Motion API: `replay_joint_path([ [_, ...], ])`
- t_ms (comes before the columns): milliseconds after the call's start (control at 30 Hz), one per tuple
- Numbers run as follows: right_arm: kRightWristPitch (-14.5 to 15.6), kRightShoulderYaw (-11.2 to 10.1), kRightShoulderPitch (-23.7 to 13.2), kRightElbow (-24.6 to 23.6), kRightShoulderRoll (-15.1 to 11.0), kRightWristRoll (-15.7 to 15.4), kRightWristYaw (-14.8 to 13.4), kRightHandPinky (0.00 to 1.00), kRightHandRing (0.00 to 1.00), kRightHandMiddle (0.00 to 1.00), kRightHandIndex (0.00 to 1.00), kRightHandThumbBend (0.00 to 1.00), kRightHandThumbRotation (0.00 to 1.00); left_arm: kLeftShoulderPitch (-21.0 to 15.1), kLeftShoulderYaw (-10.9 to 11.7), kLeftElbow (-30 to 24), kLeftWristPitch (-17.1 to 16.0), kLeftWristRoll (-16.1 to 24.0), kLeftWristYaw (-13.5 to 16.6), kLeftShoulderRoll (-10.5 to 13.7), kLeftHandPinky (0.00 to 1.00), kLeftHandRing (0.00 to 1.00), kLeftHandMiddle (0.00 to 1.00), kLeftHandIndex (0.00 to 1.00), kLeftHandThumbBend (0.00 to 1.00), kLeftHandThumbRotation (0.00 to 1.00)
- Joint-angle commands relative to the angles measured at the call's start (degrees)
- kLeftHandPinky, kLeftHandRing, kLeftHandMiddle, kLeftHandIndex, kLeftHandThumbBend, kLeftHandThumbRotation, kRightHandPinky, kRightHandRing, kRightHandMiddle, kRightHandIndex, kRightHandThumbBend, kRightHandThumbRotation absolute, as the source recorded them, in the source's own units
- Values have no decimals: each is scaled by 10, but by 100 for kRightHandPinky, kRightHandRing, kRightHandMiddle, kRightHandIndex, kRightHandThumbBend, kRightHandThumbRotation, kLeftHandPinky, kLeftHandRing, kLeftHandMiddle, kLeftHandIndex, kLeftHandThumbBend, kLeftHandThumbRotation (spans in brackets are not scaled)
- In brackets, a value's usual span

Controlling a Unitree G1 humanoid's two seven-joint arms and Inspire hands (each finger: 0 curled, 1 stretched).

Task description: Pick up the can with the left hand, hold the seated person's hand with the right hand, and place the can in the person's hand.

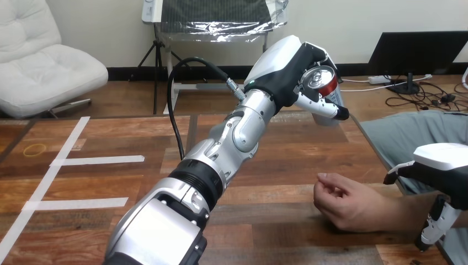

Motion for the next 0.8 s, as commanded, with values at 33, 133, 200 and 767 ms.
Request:
replay_joint_path([
  [33,-5,9,-51,13,-6,-11,-18,91,94,92,86,79,7,-36,6,-6,-8,-10,3,3,34,39,45,46,68,0],
  [133,-8,13,-53,20,-5,-12,-21,90,93,92,85,79,7,-36,4,-7,-7,-7,4,4,35,40,45,46,69,0],
  [200,-5,16,-55,22,-4,-14,-19,90,93,92,85,79,7,-35,3,-7,-7,-6,5,3,35,40,45,46,69,0],
  [767,-10,53,-70,43,-4,-45,-10,90,93,92,86,75,9,-27,0,-9,-11,-4,2,4,36,41,46,46,70,0],
])
